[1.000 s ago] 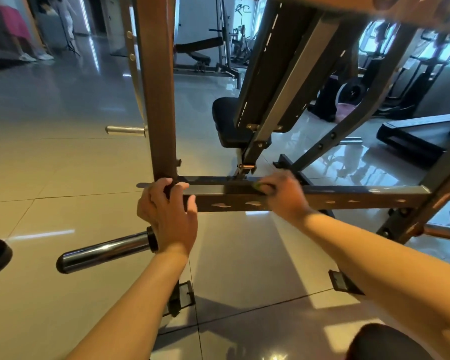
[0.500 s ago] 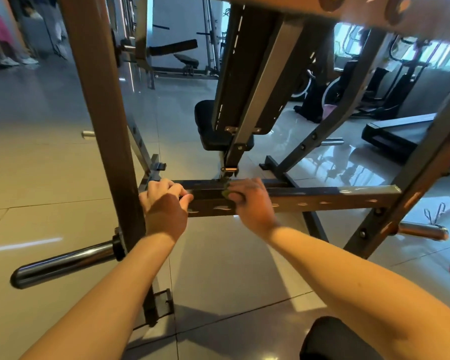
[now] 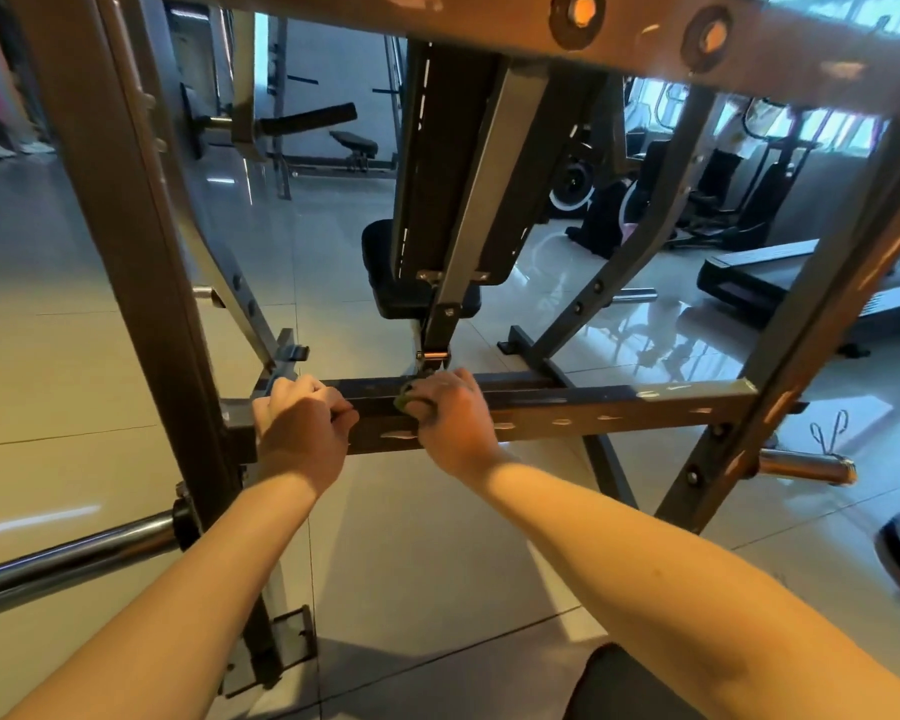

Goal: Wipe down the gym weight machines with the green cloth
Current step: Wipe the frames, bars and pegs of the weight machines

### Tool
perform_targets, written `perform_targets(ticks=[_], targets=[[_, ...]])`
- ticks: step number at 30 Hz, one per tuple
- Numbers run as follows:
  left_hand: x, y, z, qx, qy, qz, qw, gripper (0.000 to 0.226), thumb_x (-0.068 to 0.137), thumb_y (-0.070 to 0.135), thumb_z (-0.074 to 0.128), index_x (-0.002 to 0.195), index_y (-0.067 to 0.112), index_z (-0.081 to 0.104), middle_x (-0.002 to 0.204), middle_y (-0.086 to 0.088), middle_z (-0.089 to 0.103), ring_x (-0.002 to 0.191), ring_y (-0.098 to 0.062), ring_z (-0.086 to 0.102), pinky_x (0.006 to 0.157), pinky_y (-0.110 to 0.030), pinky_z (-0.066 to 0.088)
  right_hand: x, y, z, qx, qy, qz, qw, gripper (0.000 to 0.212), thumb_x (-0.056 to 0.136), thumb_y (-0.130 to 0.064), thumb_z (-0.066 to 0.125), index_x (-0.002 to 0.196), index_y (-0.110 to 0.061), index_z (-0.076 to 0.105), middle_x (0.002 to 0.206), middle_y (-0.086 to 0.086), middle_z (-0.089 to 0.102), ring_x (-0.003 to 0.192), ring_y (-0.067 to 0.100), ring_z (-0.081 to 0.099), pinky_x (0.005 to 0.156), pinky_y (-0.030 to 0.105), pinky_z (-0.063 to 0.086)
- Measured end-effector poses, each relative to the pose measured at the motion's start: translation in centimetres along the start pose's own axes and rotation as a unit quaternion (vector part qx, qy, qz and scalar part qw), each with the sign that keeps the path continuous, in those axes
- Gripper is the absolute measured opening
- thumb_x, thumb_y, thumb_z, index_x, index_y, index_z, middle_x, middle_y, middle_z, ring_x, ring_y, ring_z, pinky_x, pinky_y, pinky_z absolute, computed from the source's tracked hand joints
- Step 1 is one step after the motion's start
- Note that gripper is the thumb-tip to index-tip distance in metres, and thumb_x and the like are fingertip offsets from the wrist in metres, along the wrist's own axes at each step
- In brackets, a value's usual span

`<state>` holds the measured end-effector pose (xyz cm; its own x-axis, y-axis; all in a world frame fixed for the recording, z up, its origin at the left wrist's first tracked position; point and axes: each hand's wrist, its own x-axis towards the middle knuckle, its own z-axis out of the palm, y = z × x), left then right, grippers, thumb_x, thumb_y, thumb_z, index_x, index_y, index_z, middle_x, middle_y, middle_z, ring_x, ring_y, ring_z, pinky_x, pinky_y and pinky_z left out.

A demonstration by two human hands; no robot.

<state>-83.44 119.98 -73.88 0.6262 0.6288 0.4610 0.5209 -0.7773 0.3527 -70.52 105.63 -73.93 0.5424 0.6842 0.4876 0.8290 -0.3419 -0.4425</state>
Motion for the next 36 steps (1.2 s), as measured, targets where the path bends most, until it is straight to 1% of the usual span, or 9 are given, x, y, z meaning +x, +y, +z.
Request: perform_targets(ticks=[5,9,14,17,22,25,29,32,36], targets=[[-0.5,1.3,0.3,-0.048,0.004,0.020,0.999,0.015,0.099,0.031,0.063,0.092,0.023,0.073,0.100,0.001,0.060,0.105,-0.023,0.048,0.087,-0.035,0.030,-2.8,7.2,-6.7,-0.038,0.067,0.062,0.995,0.019,0.100,-0.013,0.059,0.108,-0.018,0.076,0.106,-0.002,0.069,0.103,0.011,0.051,0.100,0.040,0.044],[-0.4,1.4,0.6,-0.054,-0.003,0.004,0.999,0.015,0.099,0.035,0.061,0.093,0.027,0.072,0.105,0.002,0.061,0.108,-0.024,0.049,0.085,-0.032,0.030,-2.3,7.5,-5.5,-0.072,0.107,0.158,0.979,0.019,0.096,-0.013,0.060,0.104,-0.021,0.075,0.106,-0.004,0.067,0.106,0.014,0.051,0.103,0.037,0.044],[-0.2,1.2,0.9,-0.035,-0.018,0.003,0.999,0.015,0.098,0.038,0.060,0.093,0.031,0.072,0.106,0.004,0.059,0.107,-0.024,0.047,0.083,-0.032,0.032,-0.4,-0.4,0.5,-0.027,0.019,0.053,0.998,0.017,0.095,-0.015,0.062,0.106,-0.022,0.073,0.106,-0.008,0.063,0.108,0.009,0.048,0.101,0.026,0.038],[-0.3,1.9,0.9,-0.061,-0.026,0.000,0.998,0.014,0.098,0.036,0.061,0.089,0.030,0.070,0.104,0.005,0.058,0.107,-0.025,0.047,0.085,-0.034,0.036,-0.2,1.3,-1.0,-0.029,-0.001,0.013,0.999,0.020,0.095,-0.017,0.063,0.112,-0.023,0.073,0.108,-0.006,0.063,0.106,0.010,0.050,0.097,0.025,0.042],[-0.4,3.5,0.9,-0.103,-0.029,0.030,0.994,0.012,0.099,0.026,0.061,0.089,0.025,0.067,0.103,0.005,0.056,0.100,-0.014,0.048,0.088,-0.030,0.028,-1.6,10.1,-7.2,-0.098,0.045,0.143,0.984,0.018,0.097,-0.016,0.061,0.108,-0.021,0.075,0.107,-0.005,0.062,0.110,0.015,0.050,0.105,0.035,0.042],[-0.4,4.0,0.9,-0.109,-0.026,0.030,0.993,0.011,0.100,0.026,0.061,0.090,0.025,0.066,0.104,0.006,0.055,0.096,-0.009,0.043,0.088,-0.029,0.028,-1.3,7.4,-4.8,-0.078,0.091,0.198,0.973,0.017,0.094,-0.016,0.065,0.108,-0.018,0.074,0.117,0.000,0.064,0.119,0.019,0.051,0.108,0.040,0.044],[-0.2,3.2,1.6,-0.104,-0.029,0.050,0.993,0.016,0.098,0.027,0.059,0.084,0.025,0.065,0.099,0.005,0.057,0.103,-0.017,0.049,0.093,-0.036,0.031,-1.3,0.6,0.9,0.019,0.040,0.083,0.996,0.020,0.097,-0.015,0.061,0.110,-0.023,0.073,0.121,-0.007,0.065,0.122,0.007,0.050,0.110,0.026,0.039],[0.1,3.1,2.0,-0.084,-0.024,0.070,0.994,0.017,0.098,0.028,0.060,0.085,0.023,0.069,0.096,0.003,0.060,0.103,-0.021,0.053,0.093,-0.039,0.034,-1.4,0.6,-0.3,0.038,0.009,0.017,0.999,0.021,0.099,-0.013,0.060,0.115,-0.017,0.074,0.129,-0.003,0.067,0.127,0.010,0.051,0.112,0.021,0.034],[-0.1,4.0,2.1,-0.078,0.001,0.077,0.994,0.013,0.096,0.024,0.065,0.088,0.018,0.073,0.098,0.001,0.065,0.102,-0.021,0.055,0.092,-0.039,0.038,-3.4,6.7,-5.1,-0.009,0.026,0.022,0.999,0.021,0.100,-0.017,0.060,0.118,-0.020,0.072,0.130,-0.003,0.066,0.126,0.010,0.056,0.112,0.035,0.046]])
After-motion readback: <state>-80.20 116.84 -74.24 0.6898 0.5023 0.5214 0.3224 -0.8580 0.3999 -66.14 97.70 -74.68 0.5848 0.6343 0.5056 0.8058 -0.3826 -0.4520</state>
